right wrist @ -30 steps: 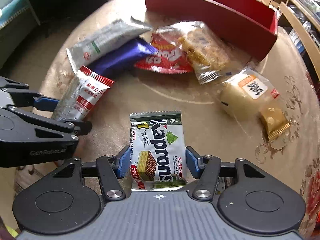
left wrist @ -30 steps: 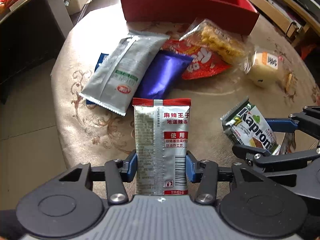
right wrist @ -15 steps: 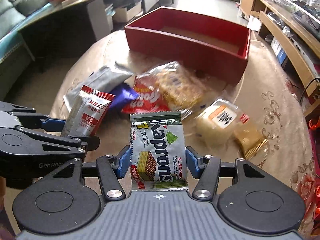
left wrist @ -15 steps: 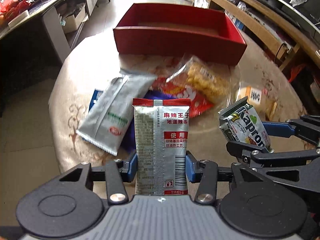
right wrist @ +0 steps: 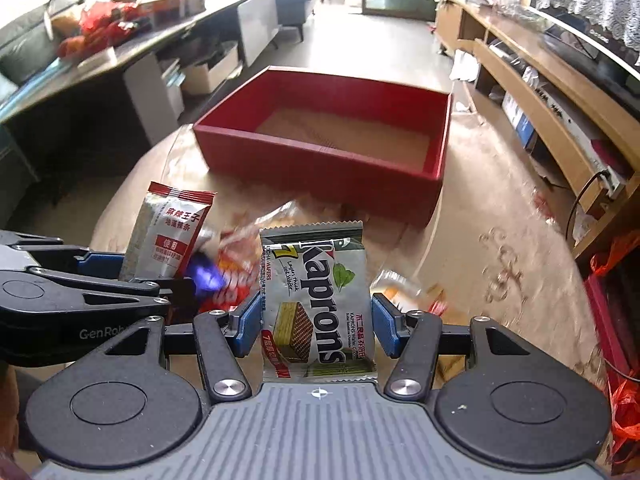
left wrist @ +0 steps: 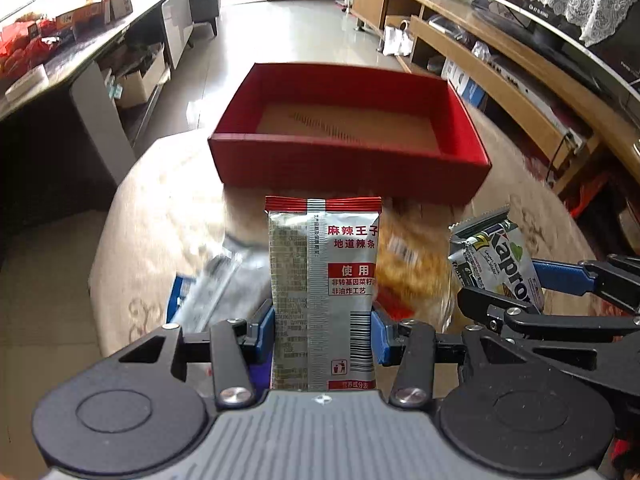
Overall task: Organize snacks
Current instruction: 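Lift both packets and carry them over the red box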
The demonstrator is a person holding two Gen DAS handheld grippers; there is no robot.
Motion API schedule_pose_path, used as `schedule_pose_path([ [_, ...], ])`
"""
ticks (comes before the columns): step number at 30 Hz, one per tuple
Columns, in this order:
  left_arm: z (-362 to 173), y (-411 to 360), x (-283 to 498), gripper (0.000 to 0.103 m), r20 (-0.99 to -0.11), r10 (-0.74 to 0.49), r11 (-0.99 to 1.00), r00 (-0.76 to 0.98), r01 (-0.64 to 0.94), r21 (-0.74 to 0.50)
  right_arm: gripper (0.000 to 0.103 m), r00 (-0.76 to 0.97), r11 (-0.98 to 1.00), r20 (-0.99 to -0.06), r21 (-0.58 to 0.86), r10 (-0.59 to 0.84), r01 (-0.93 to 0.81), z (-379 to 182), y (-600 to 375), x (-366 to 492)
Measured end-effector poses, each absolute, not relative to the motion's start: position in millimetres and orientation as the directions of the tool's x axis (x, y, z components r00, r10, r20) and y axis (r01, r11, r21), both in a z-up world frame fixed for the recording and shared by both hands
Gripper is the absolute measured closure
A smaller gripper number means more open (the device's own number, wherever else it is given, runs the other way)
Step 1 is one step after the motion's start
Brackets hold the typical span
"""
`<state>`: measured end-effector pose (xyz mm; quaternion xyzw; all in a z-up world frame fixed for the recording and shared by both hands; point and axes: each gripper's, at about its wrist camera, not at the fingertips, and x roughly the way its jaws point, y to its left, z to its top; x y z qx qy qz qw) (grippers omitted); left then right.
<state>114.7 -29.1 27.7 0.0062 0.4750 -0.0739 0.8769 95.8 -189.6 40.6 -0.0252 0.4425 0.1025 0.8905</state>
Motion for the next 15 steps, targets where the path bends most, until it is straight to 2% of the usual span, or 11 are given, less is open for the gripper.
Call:
schedule_pose_path([
  [15,52.2,-37.8,189.6,0.061,-0.789,-0.089,0.994,0.607,0.104,-0.032,0.039,0.652,0.988,-0.748,0.039,0.127,-0.148,57.2,-193.5,156.6],
])
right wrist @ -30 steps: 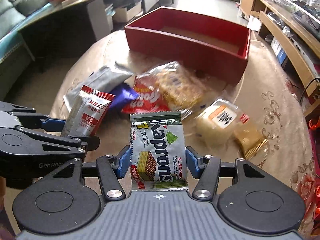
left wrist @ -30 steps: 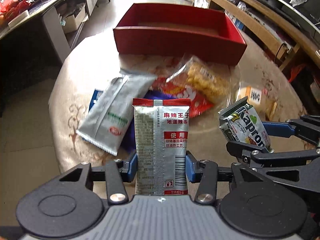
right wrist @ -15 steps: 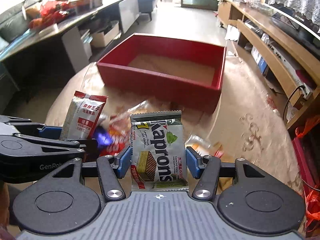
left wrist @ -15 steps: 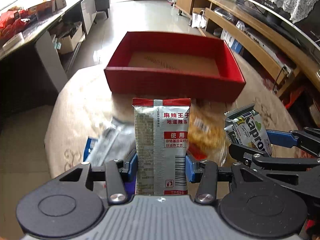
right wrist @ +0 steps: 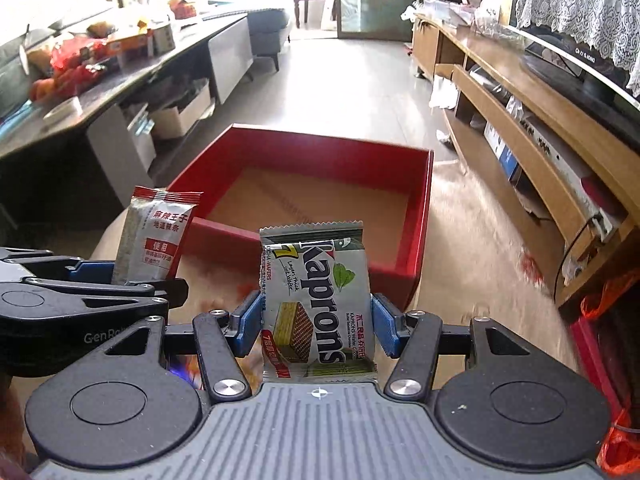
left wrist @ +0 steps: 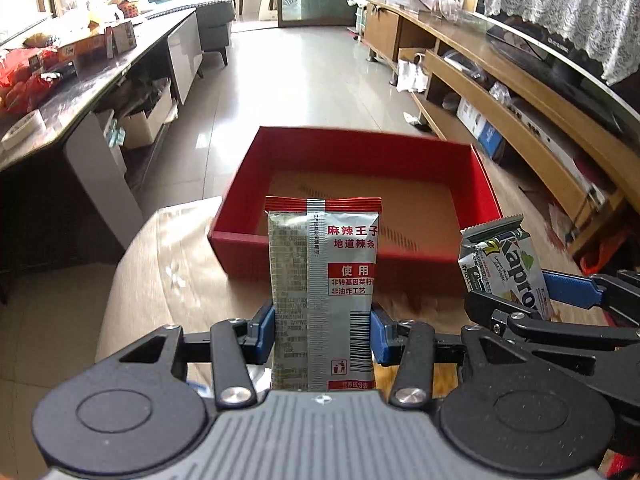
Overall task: Organize snacks
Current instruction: 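Lift both packets and carry them over the red box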
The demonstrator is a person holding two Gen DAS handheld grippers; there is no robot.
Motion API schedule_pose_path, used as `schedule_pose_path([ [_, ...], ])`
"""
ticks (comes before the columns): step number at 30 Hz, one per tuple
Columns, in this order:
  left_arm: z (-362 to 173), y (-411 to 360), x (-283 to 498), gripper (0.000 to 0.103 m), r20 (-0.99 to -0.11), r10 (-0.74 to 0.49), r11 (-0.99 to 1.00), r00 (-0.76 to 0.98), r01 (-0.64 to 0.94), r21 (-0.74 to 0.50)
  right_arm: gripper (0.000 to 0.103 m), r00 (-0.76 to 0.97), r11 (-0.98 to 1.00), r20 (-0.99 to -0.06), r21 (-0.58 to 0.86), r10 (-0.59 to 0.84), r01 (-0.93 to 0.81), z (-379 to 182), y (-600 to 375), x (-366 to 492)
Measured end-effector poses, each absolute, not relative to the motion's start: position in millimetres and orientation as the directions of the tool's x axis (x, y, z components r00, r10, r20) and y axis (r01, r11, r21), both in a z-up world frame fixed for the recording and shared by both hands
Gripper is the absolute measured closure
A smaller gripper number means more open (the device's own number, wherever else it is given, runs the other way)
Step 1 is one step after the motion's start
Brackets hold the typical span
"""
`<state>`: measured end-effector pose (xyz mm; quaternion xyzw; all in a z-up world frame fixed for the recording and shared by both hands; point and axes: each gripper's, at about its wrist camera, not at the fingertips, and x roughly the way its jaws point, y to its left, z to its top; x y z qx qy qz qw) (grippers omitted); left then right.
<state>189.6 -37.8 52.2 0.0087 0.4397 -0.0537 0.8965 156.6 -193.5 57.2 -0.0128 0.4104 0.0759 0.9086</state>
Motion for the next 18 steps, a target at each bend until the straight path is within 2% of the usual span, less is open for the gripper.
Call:
schedule_pose_path([
  [18,61.5,-48.4,260.1,0.063,-0.755,-0.046,0.997,0.654,0.072,0.002,0.039,0.684,0.994,-0.723,0.033,0.098,-0.107,64.8,-195.2,217.4],
])
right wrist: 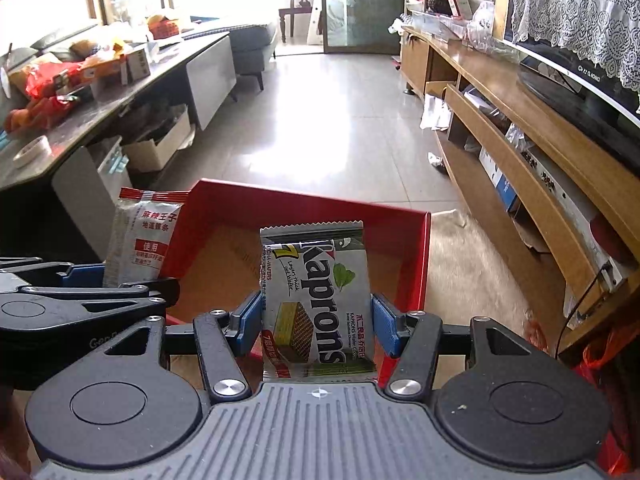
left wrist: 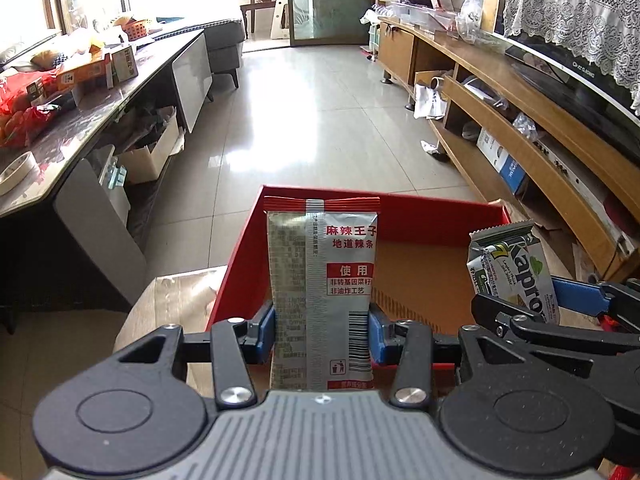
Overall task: Organize snacks
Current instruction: 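Lift both packets and carry them over the red box, then lower both packets into the red box and open both grippers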
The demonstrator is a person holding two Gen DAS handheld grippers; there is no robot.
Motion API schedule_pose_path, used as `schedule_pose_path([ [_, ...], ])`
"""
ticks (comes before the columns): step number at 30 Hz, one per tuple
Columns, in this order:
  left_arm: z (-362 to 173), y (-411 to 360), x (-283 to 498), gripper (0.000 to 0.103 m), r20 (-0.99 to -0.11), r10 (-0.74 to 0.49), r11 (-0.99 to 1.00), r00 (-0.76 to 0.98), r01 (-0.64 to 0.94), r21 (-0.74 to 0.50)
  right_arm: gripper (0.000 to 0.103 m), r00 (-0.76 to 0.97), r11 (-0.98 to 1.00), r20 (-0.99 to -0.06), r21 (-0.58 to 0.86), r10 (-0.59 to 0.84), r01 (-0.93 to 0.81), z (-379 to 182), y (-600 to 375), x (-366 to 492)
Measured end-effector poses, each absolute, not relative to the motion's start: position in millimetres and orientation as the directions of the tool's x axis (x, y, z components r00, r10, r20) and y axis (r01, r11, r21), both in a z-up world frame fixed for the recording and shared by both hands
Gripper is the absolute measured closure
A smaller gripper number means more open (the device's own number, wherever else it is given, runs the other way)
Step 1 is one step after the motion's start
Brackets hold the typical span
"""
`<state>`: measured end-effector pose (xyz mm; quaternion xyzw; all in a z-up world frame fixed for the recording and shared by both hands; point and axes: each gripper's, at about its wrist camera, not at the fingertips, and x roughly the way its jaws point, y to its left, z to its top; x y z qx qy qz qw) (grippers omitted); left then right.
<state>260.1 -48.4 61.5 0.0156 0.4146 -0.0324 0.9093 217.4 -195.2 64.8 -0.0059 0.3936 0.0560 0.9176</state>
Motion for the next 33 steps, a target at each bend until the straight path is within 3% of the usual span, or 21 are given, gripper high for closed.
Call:
schedule_pose_path([
  [33,-6.6,-67.3,336.0,0.063,-0.799,0.015,0.997,0.602,0.049,0.055,0.038,0.632,0.995,-0.769,0.073,0.101,-0.070,0.6,-204.4,283.4],
])
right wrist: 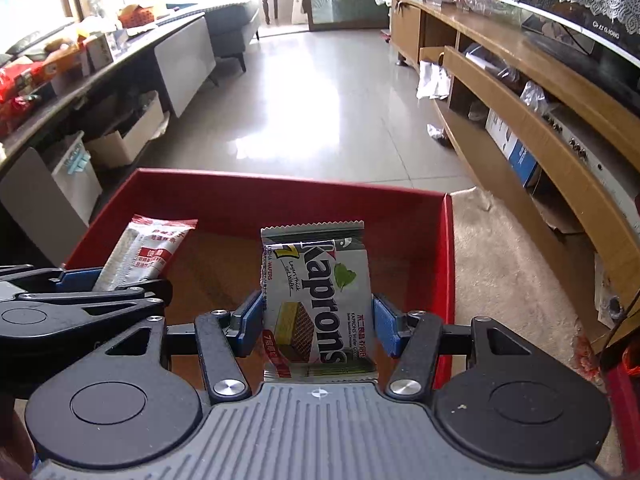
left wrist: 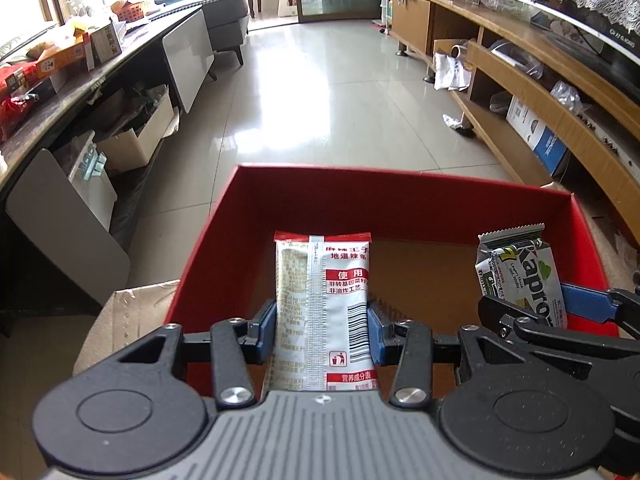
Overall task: Organize snacks
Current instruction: 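Lower both packets into the red box and open both grippers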
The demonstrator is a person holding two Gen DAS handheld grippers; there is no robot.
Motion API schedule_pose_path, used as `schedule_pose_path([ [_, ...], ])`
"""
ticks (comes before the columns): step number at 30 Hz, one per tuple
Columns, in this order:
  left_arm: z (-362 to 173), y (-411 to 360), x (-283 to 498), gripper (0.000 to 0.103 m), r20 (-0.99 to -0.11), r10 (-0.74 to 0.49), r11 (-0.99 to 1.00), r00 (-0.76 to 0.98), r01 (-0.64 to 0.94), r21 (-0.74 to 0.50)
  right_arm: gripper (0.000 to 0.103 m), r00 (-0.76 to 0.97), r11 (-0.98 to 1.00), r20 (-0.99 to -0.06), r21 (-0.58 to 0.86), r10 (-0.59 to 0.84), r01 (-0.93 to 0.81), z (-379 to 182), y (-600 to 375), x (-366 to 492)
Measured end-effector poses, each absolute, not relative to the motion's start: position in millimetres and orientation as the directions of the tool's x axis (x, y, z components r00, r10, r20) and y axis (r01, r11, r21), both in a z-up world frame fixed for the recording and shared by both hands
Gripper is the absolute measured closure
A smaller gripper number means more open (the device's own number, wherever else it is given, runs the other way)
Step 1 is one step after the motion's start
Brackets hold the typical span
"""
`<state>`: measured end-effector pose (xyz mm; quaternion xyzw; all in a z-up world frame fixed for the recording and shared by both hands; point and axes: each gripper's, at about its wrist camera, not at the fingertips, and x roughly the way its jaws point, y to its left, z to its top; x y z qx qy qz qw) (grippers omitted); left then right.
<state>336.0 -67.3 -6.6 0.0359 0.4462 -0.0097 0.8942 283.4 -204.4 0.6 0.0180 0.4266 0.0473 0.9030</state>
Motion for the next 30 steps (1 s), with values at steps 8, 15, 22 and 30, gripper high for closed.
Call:
schedule_pose_path([
  [8,-24.1,-65.9,343.1,0.063,-0.813,0.026,0.998,0.581,0.032,0.055,0.038,0.631,0.996,-0.773,0.016,0.065,-0.083,-11.5,-195.2,290.3],
  [15,-33.1,-59.1,349.0,0.062,-0.822,0.044,0.998,0.567,0.011,0.061,0.038,0.649,0.993,-0.761,-0.052,0.027,-0.102,-16.5,-184.3,293.3],
  [22,-39.7,-58.2,350.0,0.056,-0.829,0.076,0.995,0.555,0.007,0.096,0.037,0.623,0.994,-0.781,-0.030,0.040,-0.101,-23.7,-185.2,297.2],
  [30,-38.8,-54.4,350.8,0.053,-0.835,0.082,0.995,0.545,-0.001,0.097,0.034,0.624,0.995,-0.780,-0.024,0.045,-0.102,-23.4,-184.8,295.6],
])
